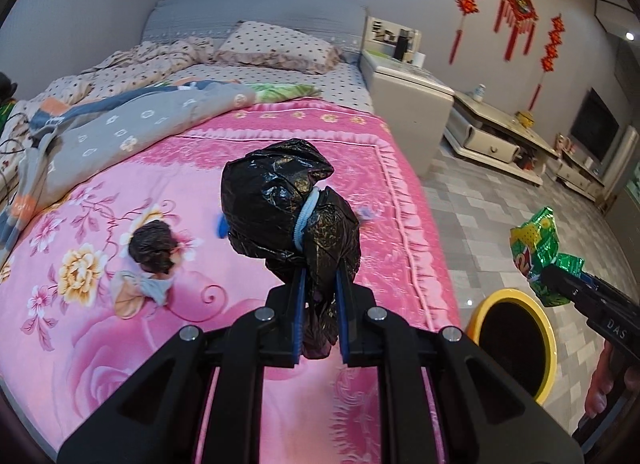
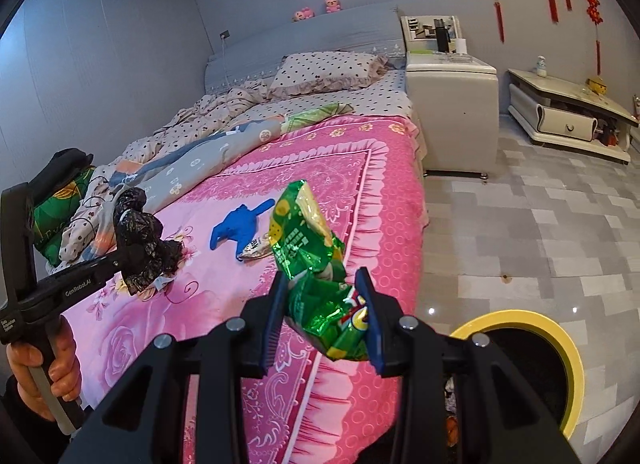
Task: Collect trash
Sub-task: 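Carry the black bag bundle and green chip bag in both tools over the bin, then open both tools to drop the black bag bundle and chip bag into the bin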
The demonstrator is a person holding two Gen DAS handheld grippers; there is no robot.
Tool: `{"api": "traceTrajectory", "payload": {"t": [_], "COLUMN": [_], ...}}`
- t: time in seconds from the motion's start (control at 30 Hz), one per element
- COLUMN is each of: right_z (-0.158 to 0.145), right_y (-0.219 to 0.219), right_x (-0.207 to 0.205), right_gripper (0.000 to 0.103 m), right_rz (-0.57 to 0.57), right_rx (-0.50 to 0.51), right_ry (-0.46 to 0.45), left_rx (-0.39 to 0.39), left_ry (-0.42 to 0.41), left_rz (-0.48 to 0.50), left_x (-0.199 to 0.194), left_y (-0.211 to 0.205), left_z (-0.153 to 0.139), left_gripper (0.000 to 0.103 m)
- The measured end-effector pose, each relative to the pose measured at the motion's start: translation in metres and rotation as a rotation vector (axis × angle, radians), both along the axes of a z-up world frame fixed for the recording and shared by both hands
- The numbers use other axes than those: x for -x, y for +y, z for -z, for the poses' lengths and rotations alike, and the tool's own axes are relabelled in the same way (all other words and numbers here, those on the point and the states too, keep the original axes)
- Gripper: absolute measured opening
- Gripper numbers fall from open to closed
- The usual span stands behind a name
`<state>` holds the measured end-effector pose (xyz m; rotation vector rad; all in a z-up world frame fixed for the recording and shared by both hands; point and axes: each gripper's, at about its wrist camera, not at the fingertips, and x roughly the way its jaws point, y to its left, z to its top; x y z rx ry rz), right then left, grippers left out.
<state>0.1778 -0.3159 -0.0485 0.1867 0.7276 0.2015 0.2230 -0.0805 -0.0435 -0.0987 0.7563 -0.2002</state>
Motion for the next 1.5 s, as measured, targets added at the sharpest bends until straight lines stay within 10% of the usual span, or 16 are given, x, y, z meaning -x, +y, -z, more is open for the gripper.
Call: {"api": "traceTrajectory", "payload": {"t": [0.7,1.5], "right_z": [-0.002,0.067], "right_y": [-0.109,-0.186], "right_x": [0.061,0.085], "right_gripper": [0.033,0.033], "right_rz": [0.219,0.375], "right_rx": [-0.005,-0.084], "right_ry": [-0.009,0.127], "left_rx": [0.023,-0.004], "left_ry": [-0.006,0.139], "left_rz": [0.294,0.484], "left_x": [0.031,0.04], "left_y": [-0.152,-0.264], "left_z": [-0.01,0.069], "left_gripper": [0.012,0.013]}}
